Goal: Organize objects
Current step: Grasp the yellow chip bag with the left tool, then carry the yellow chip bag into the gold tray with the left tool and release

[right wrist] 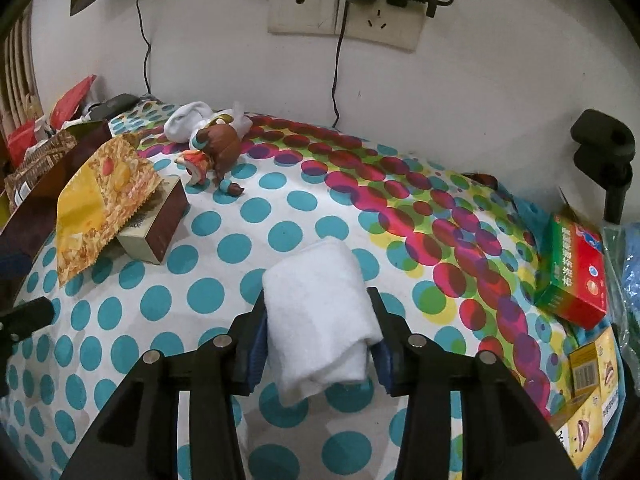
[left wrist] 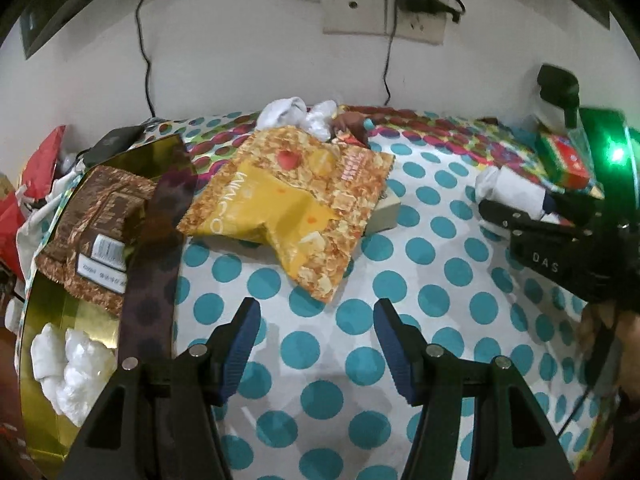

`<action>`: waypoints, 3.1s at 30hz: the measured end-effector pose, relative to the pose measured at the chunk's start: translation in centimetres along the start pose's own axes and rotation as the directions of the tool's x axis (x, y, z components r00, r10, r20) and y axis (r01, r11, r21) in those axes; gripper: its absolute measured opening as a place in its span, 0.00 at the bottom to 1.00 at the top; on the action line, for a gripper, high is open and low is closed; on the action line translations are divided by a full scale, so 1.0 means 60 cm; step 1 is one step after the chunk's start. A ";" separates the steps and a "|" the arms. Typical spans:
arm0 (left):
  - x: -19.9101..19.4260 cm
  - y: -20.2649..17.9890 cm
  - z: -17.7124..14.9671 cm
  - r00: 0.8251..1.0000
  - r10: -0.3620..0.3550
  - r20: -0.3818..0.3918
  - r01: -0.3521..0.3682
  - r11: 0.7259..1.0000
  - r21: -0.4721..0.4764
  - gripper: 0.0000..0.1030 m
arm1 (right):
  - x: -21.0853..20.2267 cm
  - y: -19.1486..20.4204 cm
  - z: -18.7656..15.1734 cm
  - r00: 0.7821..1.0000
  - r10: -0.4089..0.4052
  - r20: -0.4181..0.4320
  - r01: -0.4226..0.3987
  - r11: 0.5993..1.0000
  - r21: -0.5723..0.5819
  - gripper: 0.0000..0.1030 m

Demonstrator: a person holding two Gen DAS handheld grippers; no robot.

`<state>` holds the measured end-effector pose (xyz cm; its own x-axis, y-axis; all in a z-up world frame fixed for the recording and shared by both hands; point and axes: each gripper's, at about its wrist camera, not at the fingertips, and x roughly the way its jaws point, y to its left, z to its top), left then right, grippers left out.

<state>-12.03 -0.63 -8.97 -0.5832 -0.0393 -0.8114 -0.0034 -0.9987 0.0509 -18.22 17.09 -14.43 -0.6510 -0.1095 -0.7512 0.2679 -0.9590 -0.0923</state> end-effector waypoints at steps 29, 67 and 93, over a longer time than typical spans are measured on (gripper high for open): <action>0.086 -0.082 0.057 0.832 0.478 0.280 -0.554 0.732 0.397 0.83 | 0.006 -0.002 0.007 0.999 0.025 -0.030 -0.025 1.000 -0.002 0.48; 0.203 -0.017 0.179 0.777 0.608 0.164 -0.629 0.738 0.246 0.77 | 0.013 -0.009 0.002 0.998 0.047 -0.041 -0.046 0.999 0.020 0.54; 0.085 -0.046 0.144 0.825 0.484 0.293 -0.549 0.808 0.212 0.10 | 0.010 0.002 0.005 0.999 0.019 -0.037 -0.020 1.000 -0.013 0.49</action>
<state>-22.00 2.24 -8.19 -0.7208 -0.5059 -0.4739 0.1452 -0.7787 0.6104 -18.76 16.85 -14.69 -0.6187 -0.1181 -0.7767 0.2898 -0.9532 -0.0860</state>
